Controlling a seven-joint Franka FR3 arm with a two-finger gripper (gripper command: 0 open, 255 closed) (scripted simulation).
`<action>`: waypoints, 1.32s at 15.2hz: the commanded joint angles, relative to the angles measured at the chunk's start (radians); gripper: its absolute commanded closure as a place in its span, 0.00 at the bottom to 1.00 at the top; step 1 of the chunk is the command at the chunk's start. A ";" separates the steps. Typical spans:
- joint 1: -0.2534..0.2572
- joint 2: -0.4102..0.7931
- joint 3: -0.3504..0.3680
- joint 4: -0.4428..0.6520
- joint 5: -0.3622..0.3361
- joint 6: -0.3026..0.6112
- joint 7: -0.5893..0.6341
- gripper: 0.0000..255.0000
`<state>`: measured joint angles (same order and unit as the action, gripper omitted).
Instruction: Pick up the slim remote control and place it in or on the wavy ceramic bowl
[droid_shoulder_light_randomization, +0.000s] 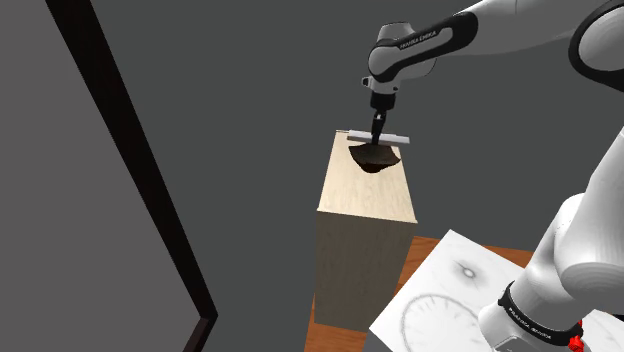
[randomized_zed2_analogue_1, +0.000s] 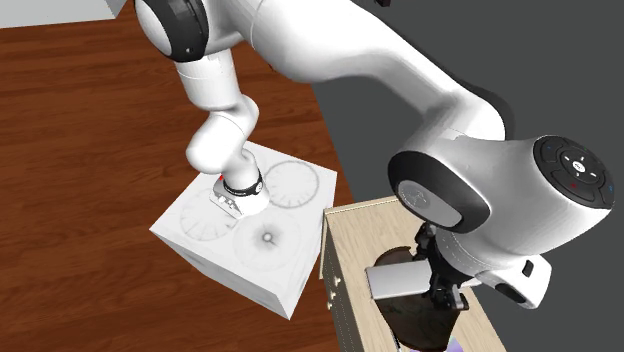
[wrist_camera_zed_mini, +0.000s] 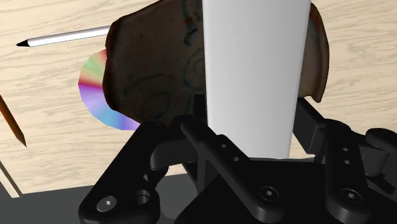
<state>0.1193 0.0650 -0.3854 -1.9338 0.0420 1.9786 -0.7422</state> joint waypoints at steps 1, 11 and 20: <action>-0.001 0.005 0.000 -0.023 0.003 0.028 -0.003 1.00; -0.003 0.036 0.001 -0.076 0.018 0.109 -0.014 1.00; -0.003 0.036 0.001 -0.076 0.018 0.109 -0.014 0.00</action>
<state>0.1165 0.1007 -0.3847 -2.0094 0.0598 2.0877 -0.7566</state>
